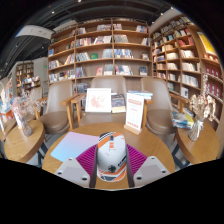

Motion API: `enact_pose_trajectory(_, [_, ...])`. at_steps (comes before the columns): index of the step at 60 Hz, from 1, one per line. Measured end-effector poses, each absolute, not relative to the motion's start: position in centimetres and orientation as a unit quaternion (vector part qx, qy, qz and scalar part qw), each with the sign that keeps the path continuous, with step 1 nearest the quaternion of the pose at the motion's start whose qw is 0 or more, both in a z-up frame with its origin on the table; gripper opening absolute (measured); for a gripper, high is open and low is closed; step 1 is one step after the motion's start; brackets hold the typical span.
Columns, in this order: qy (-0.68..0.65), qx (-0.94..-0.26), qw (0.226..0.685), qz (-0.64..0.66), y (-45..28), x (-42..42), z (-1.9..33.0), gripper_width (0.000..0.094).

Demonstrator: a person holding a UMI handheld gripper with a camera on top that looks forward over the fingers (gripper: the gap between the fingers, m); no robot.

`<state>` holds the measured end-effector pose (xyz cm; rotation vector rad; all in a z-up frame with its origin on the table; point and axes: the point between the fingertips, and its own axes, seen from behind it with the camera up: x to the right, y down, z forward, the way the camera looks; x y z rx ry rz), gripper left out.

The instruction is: Arrange mouse

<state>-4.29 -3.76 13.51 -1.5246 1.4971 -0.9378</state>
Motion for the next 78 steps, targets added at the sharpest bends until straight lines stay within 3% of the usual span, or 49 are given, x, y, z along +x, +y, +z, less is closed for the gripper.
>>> enact_pose_trajectory(6, [0.577, -0.607, 0.403, -0.369, 0.2, -0.2, 14.2, 0.0434])
enact_pose_trajectory(14, [0.564, -0.622, 0.418, -0.345, 6.4, 4.9, 11.2, 0.0434])
enact_pose_trajectory(23, [0.576, -0.65, 0.387, -0.31, 10.1, 8.4, 4.7, 0.043])
enact_pose_trajectory(32, [0.586, -0.661, 0.36, -0.299, 11.0, 9.2, 0.7, 0.0432])
enact_pose_trajectory(45, [0.581, -0.667, 0.344, -0.316, 11.2, 9.6, -0.8, 0.053])
enact_pose_trajectory(47, [0.579, -0.669, 0.343, -0.316, 11.3, 9.5, -0.6, 0.061])
enact_pose_trajectory(50, [0.58, -0.668, 0.343, -0.317, 11.3, 9.1, -0.1, 0.0842])
enact_pose_trajectory(51, [0.579, -0.668, 0.344, -0.317, 11.4, 8.8, 0.2, 0.0863])
enact_pose_trajectory(53, [0.577, -0.668, 0.345, -0.318, 11.3, 8.2, 0.9, 0.0834])
enact_pose_trajectory(68, [0.558, -0.644, 0.377, -0.362, 8.8, -3.0, 12.4, 0.0854])
enact_pose_trajectory(78, [0.557, -0.63, 0.394, -0.371, 7.0, -12.0, 16.9, 0.0856])
